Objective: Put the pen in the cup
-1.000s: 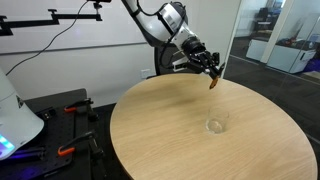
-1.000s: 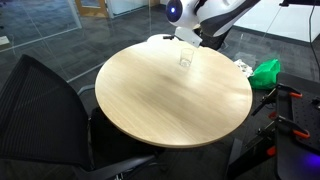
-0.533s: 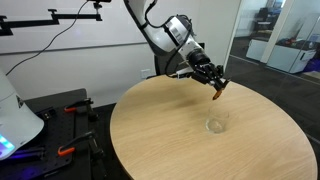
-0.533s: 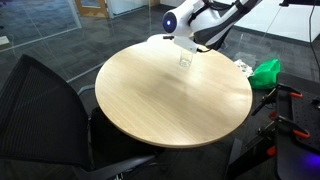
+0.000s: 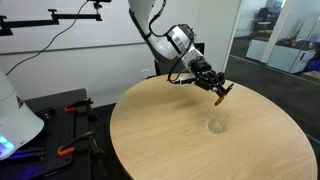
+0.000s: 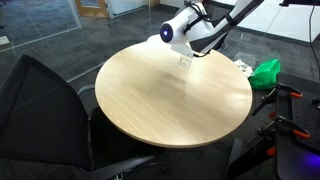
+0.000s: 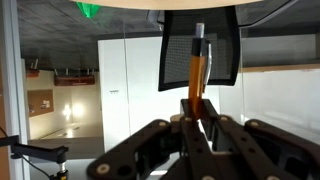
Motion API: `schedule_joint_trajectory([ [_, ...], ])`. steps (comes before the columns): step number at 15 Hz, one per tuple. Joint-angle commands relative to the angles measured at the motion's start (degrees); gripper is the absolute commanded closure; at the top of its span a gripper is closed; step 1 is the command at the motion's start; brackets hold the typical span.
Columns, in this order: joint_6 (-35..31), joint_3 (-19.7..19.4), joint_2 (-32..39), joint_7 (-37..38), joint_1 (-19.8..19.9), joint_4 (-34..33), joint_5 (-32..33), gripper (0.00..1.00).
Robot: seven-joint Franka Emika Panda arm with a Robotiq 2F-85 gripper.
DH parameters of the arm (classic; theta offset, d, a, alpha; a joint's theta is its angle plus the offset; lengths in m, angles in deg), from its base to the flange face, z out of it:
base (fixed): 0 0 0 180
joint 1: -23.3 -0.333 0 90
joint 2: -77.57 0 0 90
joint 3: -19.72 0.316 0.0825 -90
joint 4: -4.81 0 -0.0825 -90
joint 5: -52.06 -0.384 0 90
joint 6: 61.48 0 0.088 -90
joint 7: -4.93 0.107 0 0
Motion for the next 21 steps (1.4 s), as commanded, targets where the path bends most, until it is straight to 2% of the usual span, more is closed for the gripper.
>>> schedule_joint_trajectory([
  [1,-1.81,0.57,3.27,-1.57,0.79,-4.09,2.08,0.96],
  [11,-7.07,0.42,8.51,-3.86,1.31,-8.47,5.62,0.96],
  [12,-7.14,0.38,8.75,-4.06,1.34,-8.66,5.57,0.61],
  [13,-7.05,0.41,8.84,-4.42,1.37,-8.77,5.33,0.59],
  [14,-7.09,0.39,8.88,-4.46,1.38,-8.82,5.29,0.53],
  [21,-7.17,0.32,6.46,-2.79,1.44,-6.29,5.05,0.02],
])
